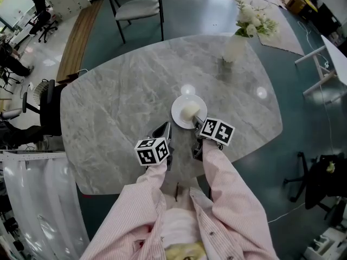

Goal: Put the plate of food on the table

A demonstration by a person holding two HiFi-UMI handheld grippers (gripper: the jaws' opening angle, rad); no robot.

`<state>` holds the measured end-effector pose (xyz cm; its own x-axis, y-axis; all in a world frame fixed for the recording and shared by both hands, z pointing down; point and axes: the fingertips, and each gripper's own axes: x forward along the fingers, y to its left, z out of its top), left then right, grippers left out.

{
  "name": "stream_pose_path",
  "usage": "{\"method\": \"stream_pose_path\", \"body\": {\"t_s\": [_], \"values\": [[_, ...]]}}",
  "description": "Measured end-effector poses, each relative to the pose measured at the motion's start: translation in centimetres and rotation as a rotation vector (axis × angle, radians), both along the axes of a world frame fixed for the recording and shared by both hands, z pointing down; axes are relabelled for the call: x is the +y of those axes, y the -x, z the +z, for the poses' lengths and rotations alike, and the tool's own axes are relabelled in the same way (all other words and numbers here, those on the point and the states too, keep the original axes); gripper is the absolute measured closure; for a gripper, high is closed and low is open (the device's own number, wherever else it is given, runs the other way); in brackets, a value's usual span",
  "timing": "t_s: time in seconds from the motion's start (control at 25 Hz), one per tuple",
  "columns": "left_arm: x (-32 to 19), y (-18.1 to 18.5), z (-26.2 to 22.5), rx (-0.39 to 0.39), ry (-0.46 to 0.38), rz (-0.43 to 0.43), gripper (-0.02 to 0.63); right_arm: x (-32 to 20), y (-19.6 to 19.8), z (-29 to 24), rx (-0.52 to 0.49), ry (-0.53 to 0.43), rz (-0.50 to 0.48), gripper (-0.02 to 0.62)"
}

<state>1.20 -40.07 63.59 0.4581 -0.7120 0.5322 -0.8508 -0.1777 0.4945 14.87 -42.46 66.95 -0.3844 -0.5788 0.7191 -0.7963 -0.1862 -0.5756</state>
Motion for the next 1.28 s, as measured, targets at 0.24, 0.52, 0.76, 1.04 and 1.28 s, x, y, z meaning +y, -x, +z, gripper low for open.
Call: {"method": "stream_pose_path", "body": {"t_s": [0.24, 0.52, 0.76, 1.04, 1.28], "values": [[0.0, -0.3, -0.2, 0.003, -0.008, 0.008, 0.607, 0.3, -0.7, -0.3, 0.046, -0.022, -0.017, 0.411], [0.4, -0.6, -2.3, -0.003, -0.077, 0.052, 0.607, 1.3, -1.4, -2.1, 0.063, -0.075, -0.067, 0.416], [1.1, -0.3, -4.7, -0.015, -0.149, 0.088, 0.607, 2.0, -1.6, -4.4, 0.158, -0.176, -0.185, 0.504], [2.0, -0.4, -8.3, -0.022, -0.250, 0.127, 0.607, 2.1, 0.3, -8.8, 0.157, -0.358, -0.296, 0.589], [2.9, 0.1, -11.0, -0.037, -0.335, 0.143, 0.607, 3.2, 0.9, -11.8, 0.120, -0.461, -0.314, 0.589]]}}
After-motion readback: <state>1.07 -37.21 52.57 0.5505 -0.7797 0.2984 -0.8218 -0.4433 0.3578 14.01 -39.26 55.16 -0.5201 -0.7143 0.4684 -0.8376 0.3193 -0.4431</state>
